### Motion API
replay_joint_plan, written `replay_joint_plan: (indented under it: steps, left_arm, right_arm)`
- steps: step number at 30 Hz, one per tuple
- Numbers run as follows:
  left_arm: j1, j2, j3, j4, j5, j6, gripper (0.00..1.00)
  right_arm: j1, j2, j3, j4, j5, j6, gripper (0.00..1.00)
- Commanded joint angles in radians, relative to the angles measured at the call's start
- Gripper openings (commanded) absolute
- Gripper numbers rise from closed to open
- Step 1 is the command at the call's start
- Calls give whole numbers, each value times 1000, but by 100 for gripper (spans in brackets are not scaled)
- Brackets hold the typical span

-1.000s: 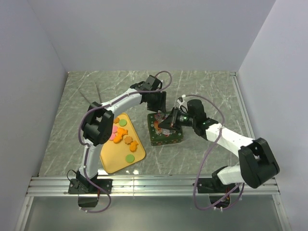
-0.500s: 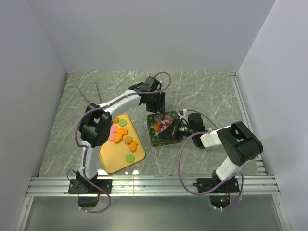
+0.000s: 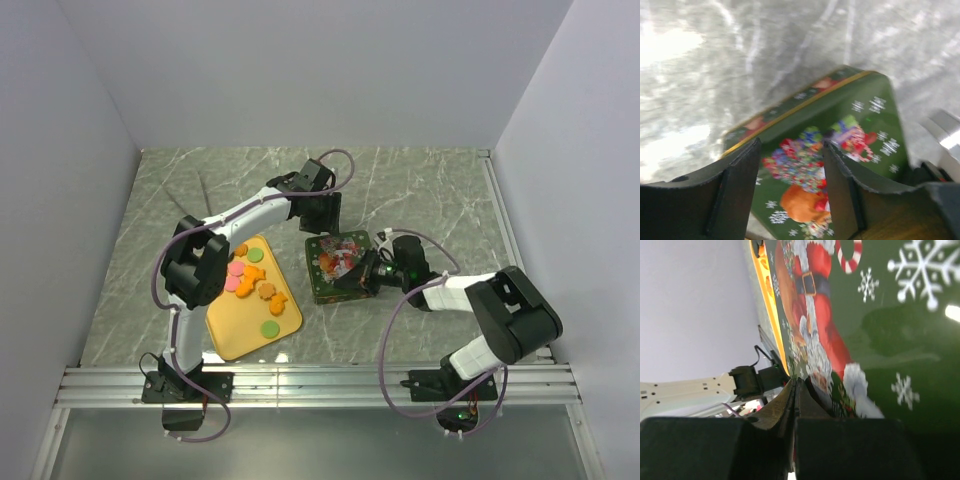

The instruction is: Pack the cookies

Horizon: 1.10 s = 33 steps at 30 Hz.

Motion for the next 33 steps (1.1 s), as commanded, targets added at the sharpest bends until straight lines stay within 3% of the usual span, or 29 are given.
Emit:
replay_joint_plan:
  steps: [1,9,21,27,33]
  left_arm:
    - [-3,-51,41,-25,-118,-13,61]
    - [20,-56,93,-52,-217,-34,68]
    - [101,-220,132,-72,-352,-51,71]
    - [106,-356,75,-57,-383,-33,74]
    - [108,-560,-104,24,-463,-27,75]
  right_arm:
    - [-1,-56,25,-113,31,-67,0]
    - [1,-111,66,-222,37,-116,0]
    - [2,-225,365,-573,40,-286,0]
    - [4,-315,566,-799,70,-389,2]
    - [7,-440,703,-987,133,-498,8]
